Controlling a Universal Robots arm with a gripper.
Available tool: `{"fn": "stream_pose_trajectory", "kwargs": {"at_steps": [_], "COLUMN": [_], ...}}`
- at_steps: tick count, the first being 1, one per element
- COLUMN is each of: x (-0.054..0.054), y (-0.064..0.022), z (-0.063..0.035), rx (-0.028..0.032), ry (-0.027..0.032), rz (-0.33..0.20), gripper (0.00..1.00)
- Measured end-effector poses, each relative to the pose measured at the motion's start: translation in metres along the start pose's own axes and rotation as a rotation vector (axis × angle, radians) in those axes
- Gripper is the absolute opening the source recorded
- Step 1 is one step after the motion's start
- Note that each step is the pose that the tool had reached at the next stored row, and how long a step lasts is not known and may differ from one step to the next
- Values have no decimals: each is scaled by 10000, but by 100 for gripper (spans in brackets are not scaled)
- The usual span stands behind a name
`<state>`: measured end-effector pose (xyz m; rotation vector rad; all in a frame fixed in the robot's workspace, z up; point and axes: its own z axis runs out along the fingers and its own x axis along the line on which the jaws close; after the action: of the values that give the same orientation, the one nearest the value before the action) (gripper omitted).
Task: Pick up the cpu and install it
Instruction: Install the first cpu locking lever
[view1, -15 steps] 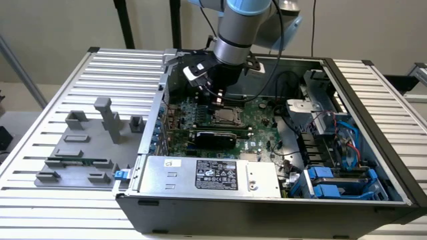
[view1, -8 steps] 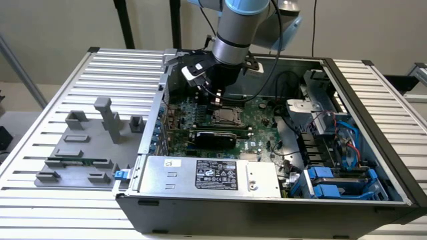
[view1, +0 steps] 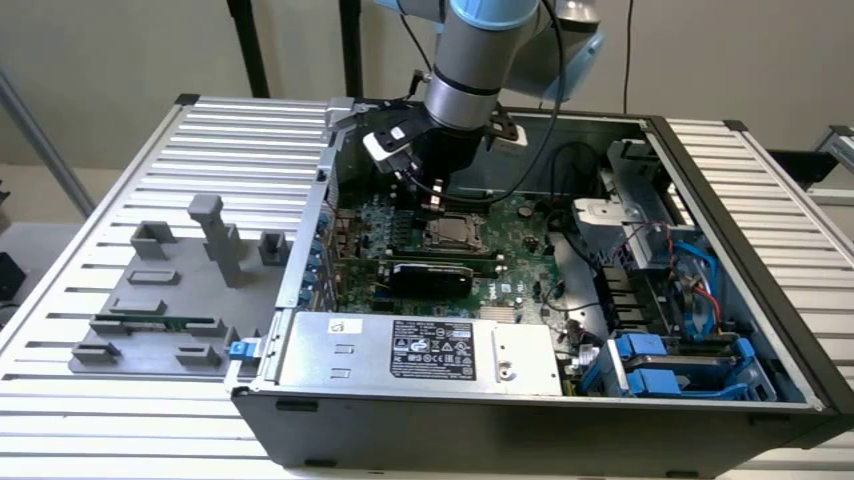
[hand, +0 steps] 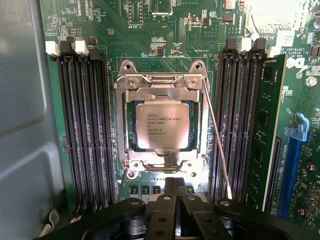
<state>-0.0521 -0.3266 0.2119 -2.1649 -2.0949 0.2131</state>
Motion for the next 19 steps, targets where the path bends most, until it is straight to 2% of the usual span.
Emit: {"fn": "stream_pose_trajectory", "kwargs": {"at_steps": [2, 8, 19], "x": [0, -7, -10], "y": [-8, -140, -189], "z": [1, -44, -124], "rx": [0, 1, 16], "ry": [0, 31, 220], "rz": [0, 36, 923], "gripper": [11, 11, 11]}}
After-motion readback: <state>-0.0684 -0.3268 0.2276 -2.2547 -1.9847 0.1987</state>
